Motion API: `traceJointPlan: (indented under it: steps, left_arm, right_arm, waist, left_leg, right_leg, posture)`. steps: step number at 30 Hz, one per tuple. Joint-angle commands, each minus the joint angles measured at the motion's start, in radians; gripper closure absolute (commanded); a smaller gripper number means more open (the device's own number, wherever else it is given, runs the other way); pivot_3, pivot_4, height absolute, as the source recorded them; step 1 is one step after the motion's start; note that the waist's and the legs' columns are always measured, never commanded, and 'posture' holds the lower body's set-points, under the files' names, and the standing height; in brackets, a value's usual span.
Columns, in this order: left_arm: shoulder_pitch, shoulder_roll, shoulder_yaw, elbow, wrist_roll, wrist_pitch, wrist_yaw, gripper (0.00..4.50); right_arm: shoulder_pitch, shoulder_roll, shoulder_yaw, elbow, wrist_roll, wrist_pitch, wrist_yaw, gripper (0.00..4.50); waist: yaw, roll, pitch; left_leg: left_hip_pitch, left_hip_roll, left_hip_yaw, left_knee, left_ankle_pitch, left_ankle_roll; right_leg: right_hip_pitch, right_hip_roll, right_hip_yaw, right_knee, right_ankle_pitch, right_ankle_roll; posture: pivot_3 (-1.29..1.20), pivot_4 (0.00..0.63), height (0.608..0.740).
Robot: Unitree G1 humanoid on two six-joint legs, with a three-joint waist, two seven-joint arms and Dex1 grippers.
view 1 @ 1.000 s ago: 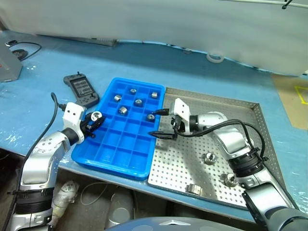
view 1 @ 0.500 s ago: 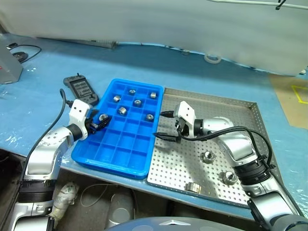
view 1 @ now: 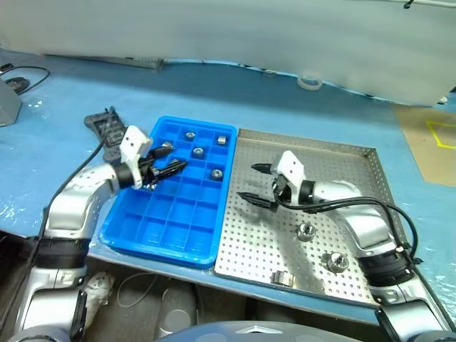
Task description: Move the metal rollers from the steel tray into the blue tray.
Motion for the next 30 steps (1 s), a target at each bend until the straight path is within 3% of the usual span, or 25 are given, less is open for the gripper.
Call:
traceJointPlan:
  steps: [1, 9, 18, 24, 30]
  left_arm:
    - [-0.113, -0.044, -0.094, 0.124, 0.031, -0.067, -0.095, 1.21]
    - [-0.390, -0.244, -0.262, 0.555, 0.141, -0.273, -0.308, 1.21]
    - [-0.478, -0.390, -0.374, 0.862, 0.268, -0.495, -0.550, 1.21]
    - [-0.496, -0.468, -0.391, 1.006, 0.355, -0.596, -0.538, 1.21]
    - [-0.496, -0.544, -0.374, 1.079, 0.400, -0.633, -0.488, 1.21]
  right_arm:
    - [0.090, -0.016, -0.098, -0.151, 0.030, 0.052, -0.070, 0.00]
    - [0.442, 0.045, -0.272, -0.479, 0.031, 0.161, -0.275, 0.00]
    - [0.769, 0.171, -0.337, -0.722, -0.010, 0.176, -0.450, 0.00]
    - [0.894, 0.219, -0.309, -0.766, -0.036, 0.125, -0.504, 0.00]
    - [0.888, 0.206, -0.314, -0.762, -0.036, 0.131, -0.505, 0.00]
  waist:
    - [-0.021, -0.001, -0.001]
    - [-0.126, -0.001, -0.004]
    - [-0.268, 0.006, -0.009]
    - [-0.375, 0.010, -0.010]
    - [-0.479, 0.012, -0.011]
  left_leg:
    - [0.001, 0.000, 0.000, 0.000, 0.000, 0.000]
    - [0.002, 0.000, 0.005, 0.001, -0.002, 0.004]
    - [0.002, 0.001, 0.009, 0.005, -0.010, 0.017]
    - [-0.002, -0.003, 0.008, 0.013, -0.017, 0.027]
    - [-0.004, -0.012, 0.005, 0.014, -0.020, 0.034]
  right_leg:
    - [0.000, 0.000, 0.001, 0.000, 0.000, 0.000]
    - [0.000, 0.001, 0.007, -0.002, 0.000, -0.001]
    - [0.005, 0.000, 0.010, -0.014, -0.002, -0.004]
    - [0.009, -0.004, 0.009, -0.019, -0.003, -0.005]
    - [0.012, -0.015, 0.004, -0.023, -0.003, -0.005]
  posture:
    - [-0.18, 0.150, 0.740]
    - [-0.52, 0.150, 0.740]
    - [-0.76, 0.150, 0.740]
    - [-0.82, 0.150, 0.740]
    - [-0.81, 0.150, 0.740]
